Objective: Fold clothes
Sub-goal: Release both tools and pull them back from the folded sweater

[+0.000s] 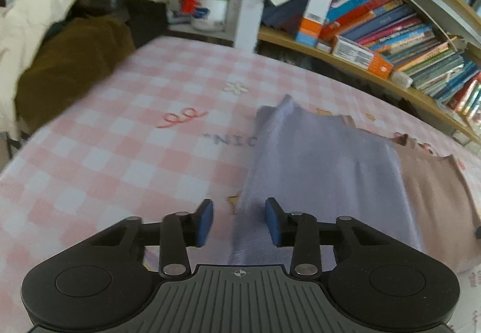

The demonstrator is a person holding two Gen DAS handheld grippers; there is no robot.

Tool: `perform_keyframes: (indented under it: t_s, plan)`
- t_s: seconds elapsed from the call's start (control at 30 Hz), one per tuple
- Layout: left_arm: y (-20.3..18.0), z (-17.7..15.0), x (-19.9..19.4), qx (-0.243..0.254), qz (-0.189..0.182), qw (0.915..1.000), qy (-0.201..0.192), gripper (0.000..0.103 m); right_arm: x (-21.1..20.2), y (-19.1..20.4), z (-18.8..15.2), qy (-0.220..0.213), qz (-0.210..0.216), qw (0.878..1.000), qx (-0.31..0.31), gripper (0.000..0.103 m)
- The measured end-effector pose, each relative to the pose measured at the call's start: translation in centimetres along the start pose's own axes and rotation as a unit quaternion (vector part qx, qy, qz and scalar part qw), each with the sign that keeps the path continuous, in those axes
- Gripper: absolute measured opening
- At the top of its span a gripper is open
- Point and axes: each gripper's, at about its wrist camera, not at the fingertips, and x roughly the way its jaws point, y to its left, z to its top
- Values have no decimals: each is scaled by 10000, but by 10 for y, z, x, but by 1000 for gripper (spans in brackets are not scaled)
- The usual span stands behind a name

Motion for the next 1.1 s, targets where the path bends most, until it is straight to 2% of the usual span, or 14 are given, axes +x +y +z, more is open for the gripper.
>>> perform_keyframes:
  t_s: [0.03,0.07,0.17,0.27,0.43,0.63,0.7,0.77,0.9,1.03,1.1]
  plan:
    - [-3,0,1,29,-69,10000,17,12,1,1,0,15,0,10000,-51,15]
    - [-5,0,2,44,-103,9999,20,4,2,2,0,18,-8,10000,-93,11]
    - [-5,1,-3,-73,71,9999,-90,4,2,5,0,2,-57,9998,-211,7]
    - [11,-1,0,-602,75,9982,-30,4,4,5,-1,38,-15,9997,-230,7]
    - [11,-1,10,-529,99,9985,110,6,7,9,-3,95,-55,9994,-315,7]
    - [11,4,-6,-492,365,9981,1,30,6,6,-2,80,16,9996,-269,10]
    - [6,6,-17,-408,549,9975,-151,36,1,6,-3,-23,33,9997,-222,21]
    - [1,5,-31,-400,688,9961,-370,49,-8,7,-3,-200,75,9995,-251,28]
    - [-11,-2,-55,-577,862,9921,-705,60,-29,9,-5,-568,155,9969,-530,41]
    - [-25,-19,-71,-803,900,9895,-792,73,-41,6,-14,-665,158,9951,-708,53]
    - [-33,-28,-76,-890,892,9889,-782,78,-42,5,-19,-591,201,9944,-848,64]
